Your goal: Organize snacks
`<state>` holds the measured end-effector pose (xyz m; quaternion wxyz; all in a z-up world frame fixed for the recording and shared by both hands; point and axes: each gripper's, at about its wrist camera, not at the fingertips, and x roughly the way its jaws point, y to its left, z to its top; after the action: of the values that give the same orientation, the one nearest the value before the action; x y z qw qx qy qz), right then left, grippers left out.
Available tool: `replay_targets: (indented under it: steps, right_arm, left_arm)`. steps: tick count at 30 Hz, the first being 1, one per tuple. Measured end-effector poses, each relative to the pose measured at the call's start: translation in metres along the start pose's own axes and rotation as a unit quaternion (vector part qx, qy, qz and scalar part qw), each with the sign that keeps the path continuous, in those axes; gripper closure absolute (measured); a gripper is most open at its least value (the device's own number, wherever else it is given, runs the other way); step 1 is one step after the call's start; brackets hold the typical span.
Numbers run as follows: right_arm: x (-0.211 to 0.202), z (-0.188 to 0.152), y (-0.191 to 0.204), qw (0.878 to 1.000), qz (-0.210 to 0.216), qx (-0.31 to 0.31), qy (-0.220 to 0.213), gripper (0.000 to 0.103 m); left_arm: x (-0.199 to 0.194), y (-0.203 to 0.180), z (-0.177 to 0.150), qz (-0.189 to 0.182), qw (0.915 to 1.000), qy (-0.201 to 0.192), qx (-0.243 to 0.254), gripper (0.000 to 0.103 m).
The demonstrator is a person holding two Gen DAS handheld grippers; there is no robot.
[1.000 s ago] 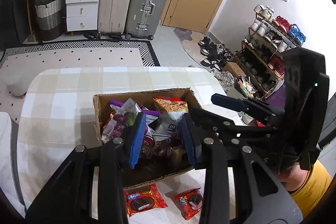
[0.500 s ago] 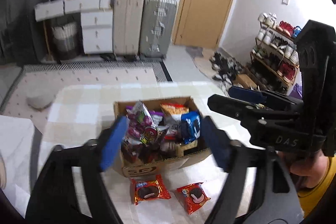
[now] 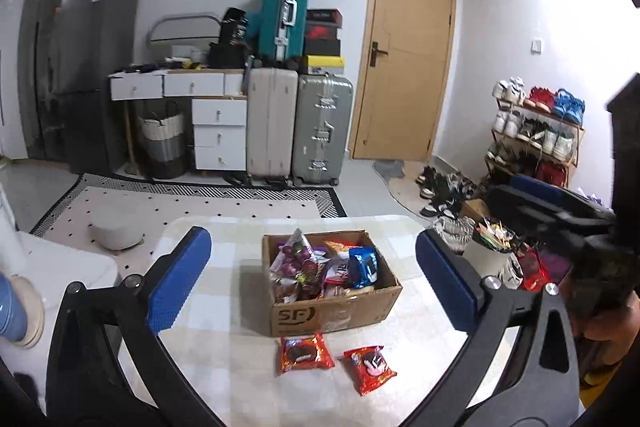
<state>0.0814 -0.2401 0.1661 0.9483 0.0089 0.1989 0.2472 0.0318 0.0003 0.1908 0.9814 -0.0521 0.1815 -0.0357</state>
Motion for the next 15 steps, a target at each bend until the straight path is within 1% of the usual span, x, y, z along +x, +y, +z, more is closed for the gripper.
replay_targets:
  steps: [3,5,7,8,10,12,15]
  right_arm:
    - [-0.034,-0.007,0.011,1.000,0.012,0.010,-0.024,0.000]
    - [-0.053,-0.017,0.017,0.999,0.018,0.016,-0.037,0.000]
    - [-0.073,-0.033,0.025,0.998,0.019,0.017,-0.055,0.000]
    - [-0.081,-0.041,0.027,0.998,0.020,0.018,-0.060,0.000]
    - [-0.091,-0.054,0.033,0.998,0.022,0.018,-0.058,0.000]
    - [-0.101,-0.066,0.038,0.998,0.023,0.025,-0.060,0.000]
    - [-0.109,-0.084,0.043,0.997,0.036,0.039,-0.060,0.000]
  left_arm:
    - [-0.030,0.010,-0.008,0.013,0.9998,-0.006,-0.012,0.001]
    - [-0.057,0.013,-0.018,0.014,0.9998,0.002,-0.012,0.001]
    - [-0.080,0.017,-0.028,0.019,0.9997,-0.010,-0.012,0.001]
    - [-0.094,0.018,-0.036,0.028,0.9994,-0.020,-0.009,0.001]
    - [-0.115,0.020,-0.049,0.043,0.9986,-0.029,-0.012,0.001]
    - [-0.130,0.021,-0.061,0.041,0.9988,-0.023,-0.011,0.001]
    - [-0.140,0.021,-0.079,0.042,0.9990,-0.014,-0.009,0.001]
